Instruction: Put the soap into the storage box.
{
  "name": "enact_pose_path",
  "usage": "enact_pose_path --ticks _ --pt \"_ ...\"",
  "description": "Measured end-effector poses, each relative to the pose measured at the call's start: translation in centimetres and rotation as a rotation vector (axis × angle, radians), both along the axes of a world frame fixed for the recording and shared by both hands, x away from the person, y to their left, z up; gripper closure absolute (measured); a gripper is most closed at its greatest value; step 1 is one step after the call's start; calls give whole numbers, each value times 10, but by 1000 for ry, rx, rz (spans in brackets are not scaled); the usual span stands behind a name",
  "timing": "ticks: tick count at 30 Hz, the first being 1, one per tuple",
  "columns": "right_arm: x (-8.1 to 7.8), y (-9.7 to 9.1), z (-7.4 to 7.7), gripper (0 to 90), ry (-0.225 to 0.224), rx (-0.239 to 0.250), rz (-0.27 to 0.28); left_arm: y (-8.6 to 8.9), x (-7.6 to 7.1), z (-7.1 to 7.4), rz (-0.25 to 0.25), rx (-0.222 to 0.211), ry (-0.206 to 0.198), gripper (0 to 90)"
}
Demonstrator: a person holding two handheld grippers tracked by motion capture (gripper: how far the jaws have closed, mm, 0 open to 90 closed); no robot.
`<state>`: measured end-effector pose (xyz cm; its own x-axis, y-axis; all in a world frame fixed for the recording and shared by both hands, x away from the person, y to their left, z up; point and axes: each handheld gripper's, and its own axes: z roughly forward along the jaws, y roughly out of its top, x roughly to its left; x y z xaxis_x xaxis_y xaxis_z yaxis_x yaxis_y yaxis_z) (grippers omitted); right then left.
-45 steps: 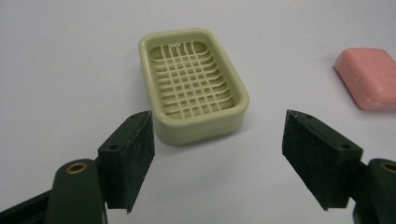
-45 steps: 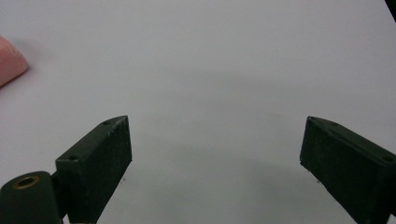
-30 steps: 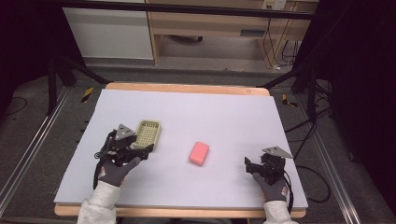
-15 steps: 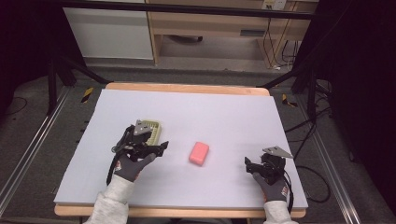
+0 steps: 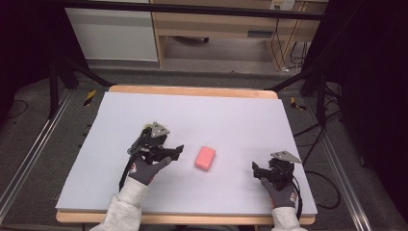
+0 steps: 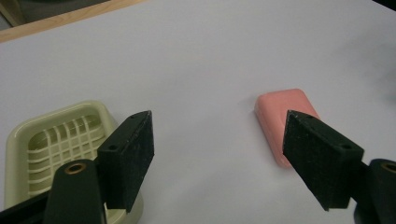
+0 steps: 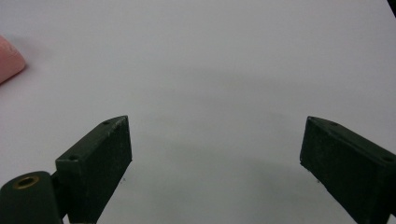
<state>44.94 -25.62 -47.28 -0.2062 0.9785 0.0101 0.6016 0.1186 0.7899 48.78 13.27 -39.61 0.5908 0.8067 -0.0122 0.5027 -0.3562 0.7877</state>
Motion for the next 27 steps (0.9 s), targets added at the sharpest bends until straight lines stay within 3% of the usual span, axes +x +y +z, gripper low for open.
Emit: enact_pose_path --ticks 14,27 --pt "-1 0 1 92 -13 5 5 -27 1 -5 -38 10 12 243" --pt "-1 1 1 93 -16 3 13 -48 4 -12 -71 46 31 239"
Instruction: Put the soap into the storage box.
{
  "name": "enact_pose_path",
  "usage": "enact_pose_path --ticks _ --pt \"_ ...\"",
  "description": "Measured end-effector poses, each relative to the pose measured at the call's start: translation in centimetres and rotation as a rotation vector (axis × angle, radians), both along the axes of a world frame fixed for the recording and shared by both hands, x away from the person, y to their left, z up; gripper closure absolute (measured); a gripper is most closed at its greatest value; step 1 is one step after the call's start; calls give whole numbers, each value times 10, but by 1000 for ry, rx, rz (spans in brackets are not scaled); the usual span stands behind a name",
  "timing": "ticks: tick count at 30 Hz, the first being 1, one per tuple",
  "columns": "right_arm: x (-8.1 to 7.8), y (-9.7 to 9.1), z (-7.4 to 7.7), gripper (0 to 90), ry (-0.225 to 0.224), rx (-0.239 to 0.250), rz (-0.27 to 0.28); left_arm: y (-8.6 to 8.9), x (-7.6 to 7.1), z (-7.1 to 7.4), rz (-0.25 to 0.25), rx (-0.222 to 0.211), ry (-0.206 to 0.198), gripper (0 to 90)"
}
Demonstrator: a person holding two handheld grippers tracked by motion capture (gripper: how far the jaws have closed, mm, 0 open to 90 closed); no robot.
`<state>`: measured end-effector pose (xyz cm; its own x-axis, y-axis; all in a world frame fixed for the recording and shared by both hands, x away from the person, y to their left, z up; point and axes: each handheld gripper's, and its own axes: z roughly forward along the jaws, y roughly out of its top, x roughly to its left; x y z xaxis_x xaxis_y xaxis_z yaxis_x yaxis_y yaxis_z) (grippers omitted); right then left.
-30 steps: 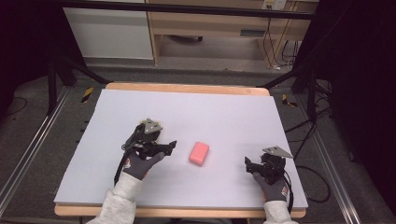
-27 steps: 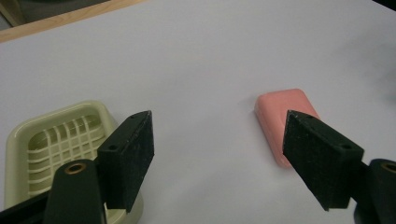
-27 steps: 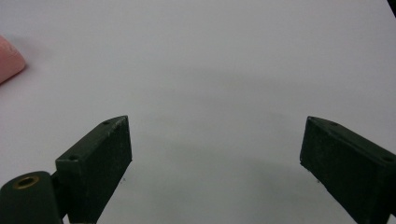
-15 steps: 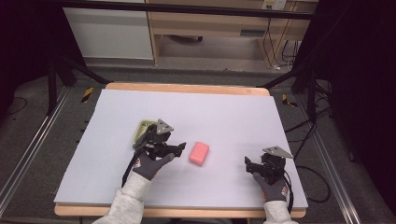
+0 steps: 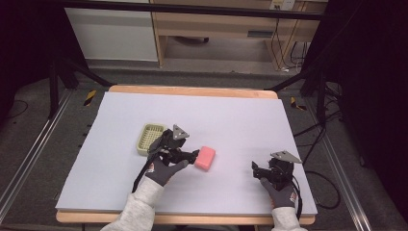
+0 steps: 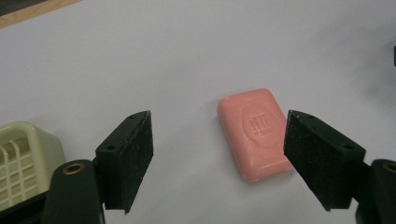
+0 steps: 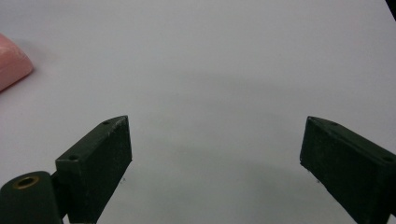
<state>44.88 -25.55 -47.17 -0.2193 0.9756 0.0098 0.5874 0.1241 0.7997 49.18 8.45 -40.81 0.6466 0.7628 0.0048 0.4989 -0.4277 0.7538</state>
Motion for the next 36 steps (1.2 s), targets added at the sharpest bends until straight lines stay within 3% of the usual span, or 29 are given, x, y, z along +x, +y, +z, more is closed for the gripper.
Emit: enact_pose_path --ticks 17,36 --pt "0 0 0 93 4 1 0 -23 4 -9 -41 25 33 240" --pt "0 0 0 93 8 3 -3 -39 11 -21 -54 48 68 219"
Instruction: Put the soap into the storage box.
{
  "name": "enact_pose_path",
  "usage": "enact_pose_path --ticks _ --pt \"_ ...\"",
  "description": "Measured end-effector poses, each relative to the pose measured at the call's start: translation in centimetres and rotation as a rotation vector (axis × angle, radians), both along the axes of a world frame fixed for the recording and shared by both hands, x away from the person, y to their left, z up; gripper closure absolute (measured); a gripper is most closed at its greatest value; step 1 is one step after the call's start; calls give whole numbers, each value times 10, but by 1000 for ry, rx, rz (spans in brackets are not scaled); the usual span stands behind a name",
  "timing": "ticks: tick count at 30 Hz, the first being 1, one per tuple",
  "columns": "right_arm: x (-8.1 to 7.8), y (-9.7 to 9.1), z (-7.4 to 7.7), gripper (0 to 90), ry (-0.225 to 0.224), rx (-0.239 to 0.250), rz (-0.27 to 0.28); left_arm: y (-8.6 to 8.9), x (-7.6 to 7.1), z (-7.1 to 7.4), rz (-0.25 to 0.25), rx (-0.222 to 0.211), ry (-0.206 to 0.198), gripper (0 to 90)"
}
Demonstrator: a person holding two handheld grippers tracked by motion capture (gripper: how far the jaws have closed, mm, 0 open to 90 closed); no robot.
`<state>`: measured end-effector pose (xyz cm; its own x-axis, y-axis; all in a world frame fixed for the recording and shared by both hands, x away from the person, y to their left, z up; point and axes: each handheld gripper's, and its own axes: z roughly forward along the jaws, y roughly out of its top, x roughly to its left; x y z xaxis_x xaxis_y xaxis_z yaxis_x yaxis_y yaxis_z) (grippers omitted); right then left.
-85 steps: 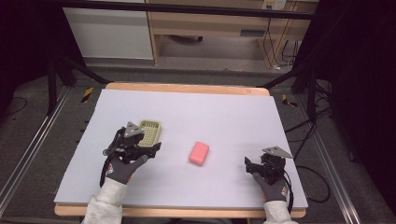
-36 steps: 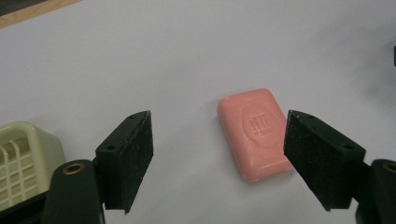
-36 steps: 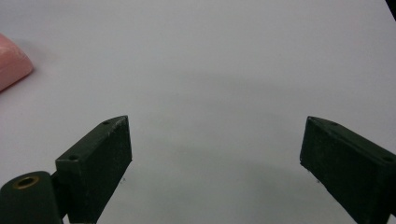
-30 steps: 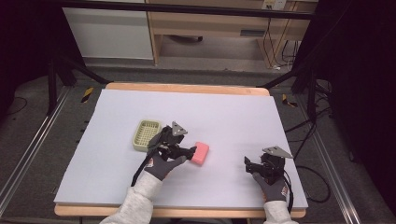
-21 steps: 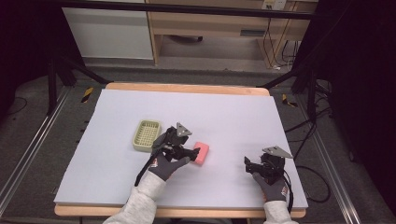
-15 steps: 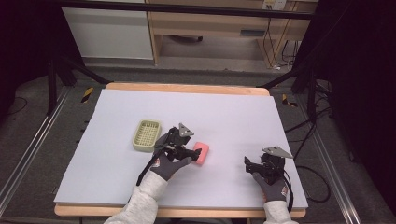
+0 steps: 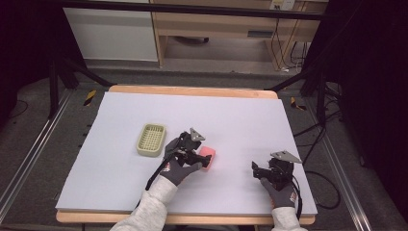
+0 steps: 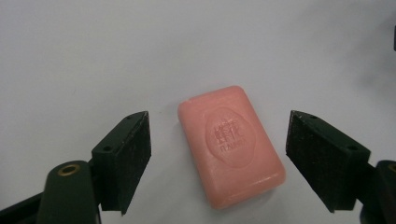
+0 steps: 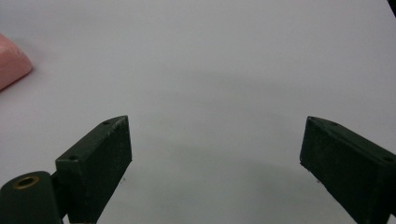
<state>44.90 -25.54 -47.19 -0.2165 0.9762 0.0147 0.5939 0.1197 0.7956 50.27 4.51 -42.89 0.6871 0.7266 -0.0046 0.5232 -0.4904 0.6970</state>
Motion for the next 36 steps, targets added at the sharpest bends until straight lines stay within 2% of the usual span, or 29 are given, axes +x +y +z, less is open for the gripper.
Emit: enact_pose_path --ticks 4,7,19,36 --pt "0 0 0 93 1 -2 1 -4 1 -3 2 22 3 211" --pt "0 0 0 93 2 -2 1 -6 2 -5 -1 21 4 208" --pt "1 0 -1 93 5 -4 4 -16 7 -16 10 41 41 199" --pt "1 2 -1 93 14 -3 5 -26 13 -32 24 93 79 200"
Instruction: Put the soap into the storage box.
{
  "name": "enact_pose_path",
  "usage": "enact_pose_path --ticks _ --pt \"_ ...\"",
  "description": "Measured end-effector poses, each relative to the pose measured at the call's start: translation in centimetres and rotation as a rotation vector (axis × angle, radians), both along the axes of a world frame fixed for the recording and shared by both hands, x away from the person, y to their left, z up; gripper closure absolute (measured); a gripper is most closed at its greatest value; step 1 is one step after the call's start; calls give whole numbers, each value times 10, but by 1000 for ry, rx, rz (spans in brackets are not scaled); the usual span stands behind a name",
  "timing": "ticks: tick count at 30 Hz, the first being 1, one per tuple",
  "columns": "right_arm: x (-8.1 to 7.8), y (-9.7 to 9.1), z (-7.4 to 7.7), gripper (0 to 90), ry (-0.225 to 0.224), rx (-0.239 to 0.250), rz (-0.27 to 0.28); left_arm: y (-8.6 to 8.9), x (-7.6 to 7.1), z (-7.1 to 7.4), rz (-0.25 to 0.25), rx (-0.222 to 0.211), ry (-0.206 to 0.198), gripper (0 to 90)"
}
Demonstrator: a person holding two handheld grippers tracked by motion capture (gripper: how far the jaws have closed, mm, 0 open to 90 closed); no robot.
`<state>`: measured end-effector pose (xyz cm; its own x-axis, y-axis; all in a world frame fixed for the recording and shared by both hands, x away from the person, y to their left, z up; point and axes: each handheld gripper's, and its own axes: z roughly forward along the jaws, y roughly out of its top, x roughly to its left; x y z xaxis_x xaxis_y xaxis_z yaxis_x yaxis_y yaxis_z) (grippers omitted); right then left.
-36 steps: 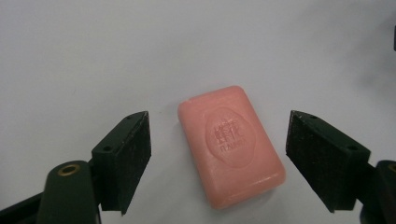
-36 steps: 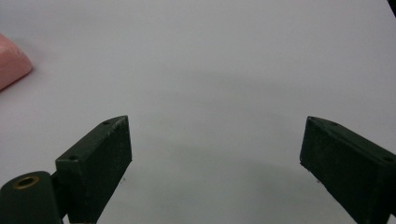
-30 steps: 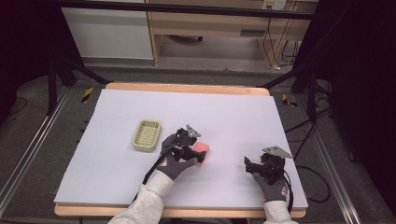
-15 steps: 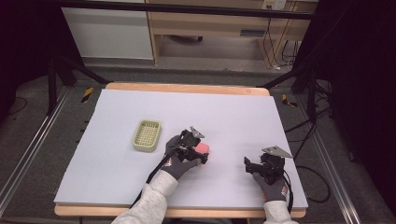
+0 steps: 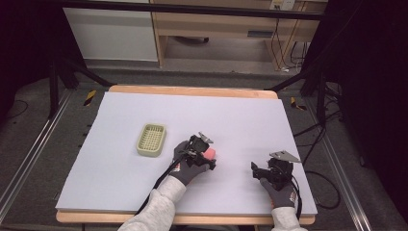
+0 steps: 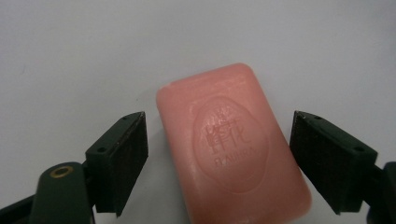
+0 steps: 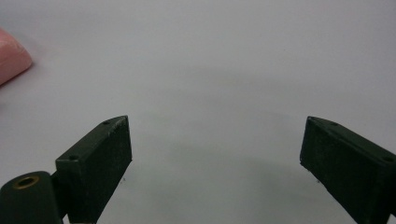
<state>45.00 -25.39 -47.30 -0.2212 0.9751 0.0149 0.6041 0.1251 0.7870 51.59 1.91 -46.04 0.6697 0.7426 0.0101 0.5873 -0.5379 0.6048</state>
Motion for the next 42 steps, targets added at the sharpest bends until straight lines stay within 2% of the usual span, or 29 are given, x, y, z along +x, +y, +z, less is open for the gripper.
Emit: enact_pose_path --ticks 7,17,23,26,29,33,36,42 --pt "0 0 0 93 3 -1 0 -1 0 -4 1 -8 20 244" --pt "0 0 0 93 3 -3 0 4 -1 -2 4 -17 39 358" --pt "0 1 0 93 3 -3 0 5 -1 -2 -2 -19 38 368" --pt "0 0 0 93 3 -4 1 4 -1 -2 -18 -6 31 366" --pt "0 1 0 93 4 -3 1 4 1 -1 -27 -2 25 320" --pt "0 1 0 93 4 -5 4 3 4 -2 -40 -5 32 314" --pt "1 1 0 93 5 -5 4 2 7 -5 -38 7 36 322" --pt "0 1 0 93 8 -2 3 2 7 -5 -27 4 40 370"
